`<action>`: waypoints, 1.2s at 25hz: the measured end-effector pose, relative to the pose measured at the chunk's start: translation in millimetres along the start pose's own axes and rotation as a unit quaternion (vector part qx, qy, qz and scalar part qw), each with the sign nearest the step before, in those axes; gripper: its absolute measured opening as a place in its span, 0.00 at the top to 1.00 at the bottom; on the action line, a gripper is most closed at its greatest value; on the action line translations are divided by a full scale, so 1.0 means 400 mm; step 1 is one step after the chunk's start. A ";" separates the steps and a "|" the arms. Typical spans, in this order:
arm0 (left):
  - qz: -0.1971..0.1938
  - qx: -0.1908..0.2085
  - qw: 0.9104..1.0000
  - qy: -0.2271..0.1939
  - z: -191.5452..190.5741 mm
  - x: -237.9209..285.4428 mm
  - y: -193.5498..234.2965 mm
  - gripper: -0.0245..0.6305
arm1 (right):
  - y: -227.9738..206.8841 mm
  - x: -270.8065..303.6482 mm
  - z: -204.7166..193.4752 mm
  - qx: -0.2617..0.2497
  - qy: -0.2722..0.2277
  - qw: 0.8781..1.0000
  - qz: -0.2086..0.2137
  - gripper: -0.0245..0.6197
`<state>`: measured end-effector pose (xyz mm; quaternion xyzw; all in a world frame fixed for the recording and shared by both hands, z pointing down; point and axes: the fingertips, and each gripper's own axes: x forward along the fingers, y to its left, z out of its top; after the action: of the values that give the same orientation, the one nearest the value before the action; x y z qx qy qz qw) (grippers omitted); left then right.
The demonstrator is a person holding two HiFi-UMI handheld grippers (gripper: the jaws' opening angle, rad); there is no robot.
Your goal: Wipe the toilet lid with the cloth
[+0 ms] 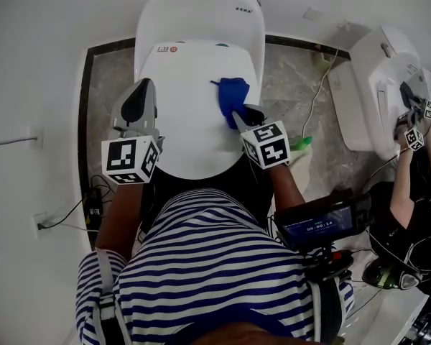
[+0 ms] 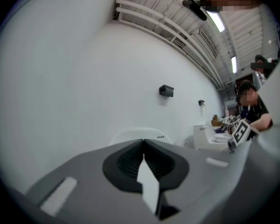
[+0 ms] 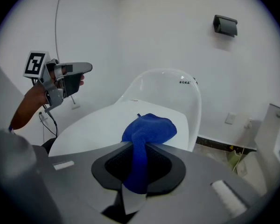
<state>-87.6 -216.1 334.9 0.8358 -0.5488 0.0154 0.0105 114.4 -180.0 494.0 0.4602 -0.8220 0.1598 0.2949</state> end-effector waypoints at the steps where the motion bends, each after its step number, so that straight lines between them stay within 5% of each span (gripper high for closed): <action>1: -0.001 0.000 1.000 0.000 -0.001 0.002 -0.003 0.96 | -0.014 -0.004 -0.010 0.006 0.001 1.000 -0.005 0.86; 19: -0.053 -0.016 0.998 0.004 0.004 0.001 0.059 0.96 | -0.058 -0.009 -0.062 0.071 0.023 0.996 -0.044 0.86; 30: -0.074 0.002 0.997 0.030 0.080 0.001 0.042 0.96 | -0.075 -0.017 -0.076 0.106 0.033 0.994 -0.019 0.86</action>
<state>-102.3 -224.3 302.9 0.8735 -0.4844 0.0406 0.0263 153.1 -174.9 512.9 0.4992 -0.7811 0.2558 0.2742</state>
